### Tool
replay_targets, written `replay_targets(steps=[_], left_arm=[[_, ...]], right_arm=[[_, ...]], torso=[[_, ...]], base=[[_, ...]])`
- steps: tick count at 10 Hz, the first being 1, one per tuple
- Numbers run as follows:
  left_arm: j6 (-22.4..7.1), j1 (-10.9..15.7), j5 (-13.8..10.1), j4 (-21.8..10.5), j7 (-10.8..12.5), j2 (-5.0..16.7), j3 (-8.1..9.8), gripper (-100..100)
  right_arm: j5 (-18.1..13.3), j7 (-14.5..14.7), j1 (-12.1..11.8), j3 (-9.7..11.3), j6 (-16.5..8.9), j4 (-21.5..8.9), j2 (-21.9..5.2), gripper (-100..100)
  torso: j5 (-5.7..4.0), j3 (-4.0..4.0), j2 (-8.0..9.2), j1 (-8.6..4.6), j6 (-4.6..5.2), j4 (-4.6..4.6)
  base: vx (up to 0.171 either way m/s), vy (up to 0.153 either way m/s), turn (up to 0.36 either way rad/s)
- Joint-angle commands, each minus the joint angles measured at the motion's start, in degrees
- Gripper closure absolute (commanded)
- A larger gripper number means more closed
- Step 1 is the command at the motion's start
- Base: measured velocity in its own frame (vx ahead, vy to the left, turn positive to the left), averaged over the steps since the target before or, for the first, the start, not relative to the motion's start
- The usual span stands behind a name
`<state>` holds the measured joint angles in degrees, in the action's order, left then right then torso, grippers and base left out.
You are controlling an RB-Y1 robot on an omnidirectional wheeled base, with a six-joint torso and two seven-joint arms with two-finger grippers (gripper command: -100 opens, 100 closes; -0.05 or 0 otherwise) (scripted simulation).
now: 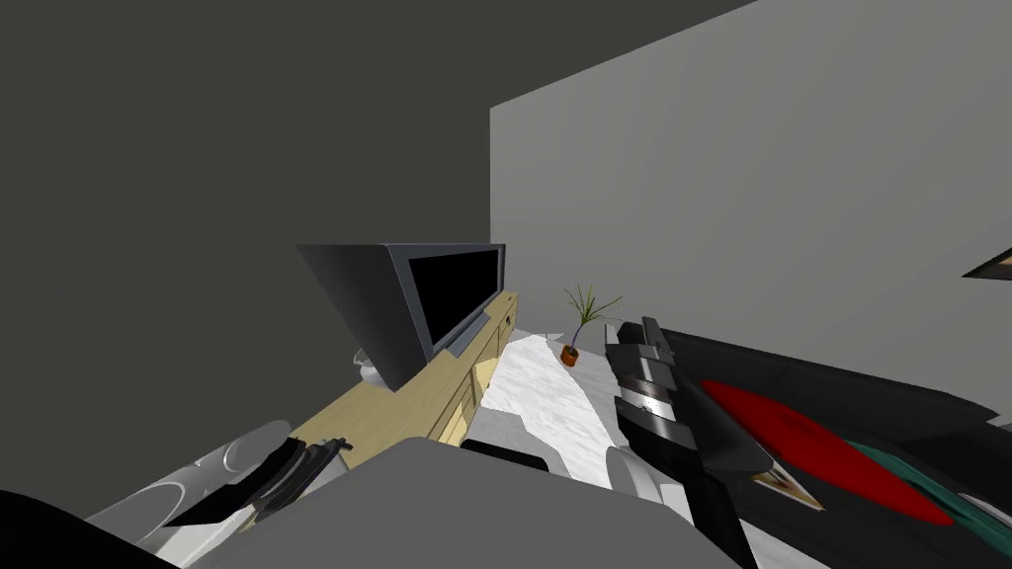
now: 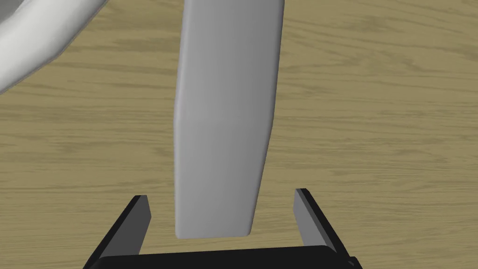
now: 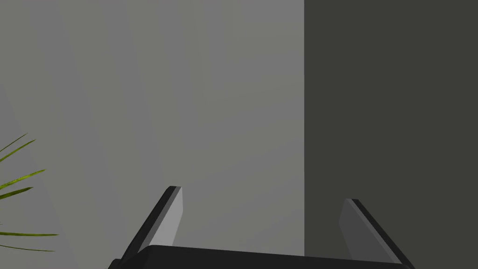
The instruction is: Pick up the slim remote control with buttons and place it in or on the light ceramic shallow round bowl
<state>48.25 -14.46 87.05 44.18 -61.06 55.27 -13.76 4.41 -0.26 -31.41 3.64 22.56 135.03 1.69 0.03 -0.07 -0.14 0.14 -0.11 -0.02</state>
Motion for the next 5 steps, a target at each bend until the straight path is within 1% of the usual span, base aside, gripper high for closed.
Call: replay_targets(steps=[1,3,5], left_arm=[[-0.06,0.81,1.78,-1.19,-0.46,0.18,-0.28,-100],[-0.68,1.63,4.74,-3.33,-1.53,0.26,-0.76,-100],[-1.16,2.11,6.77,-4.76,-2.21,-0.21,-1.27,-100]], right_arm=[[0.0,0.0,0.0,0.0,0.0,0.0,0.0,0],[0.0,0.0,0.0,0.0,0.0,0.0,0.0,0],[0.0,0.0,0.0,0.0,0.0,0.0,0.0,0]], torso=[[0.0,0.0,0.0,0.0,0.0,0.0],[0.0,0.0,0.0,-0.04,-0.01,0.0],[0.0,0.0,0.0,-0.06,-0.02,0.0]], base=[[0.016,0.028,-0.042],[0.013,0.021,-0.107],[0.013,0.021,-0.097]])
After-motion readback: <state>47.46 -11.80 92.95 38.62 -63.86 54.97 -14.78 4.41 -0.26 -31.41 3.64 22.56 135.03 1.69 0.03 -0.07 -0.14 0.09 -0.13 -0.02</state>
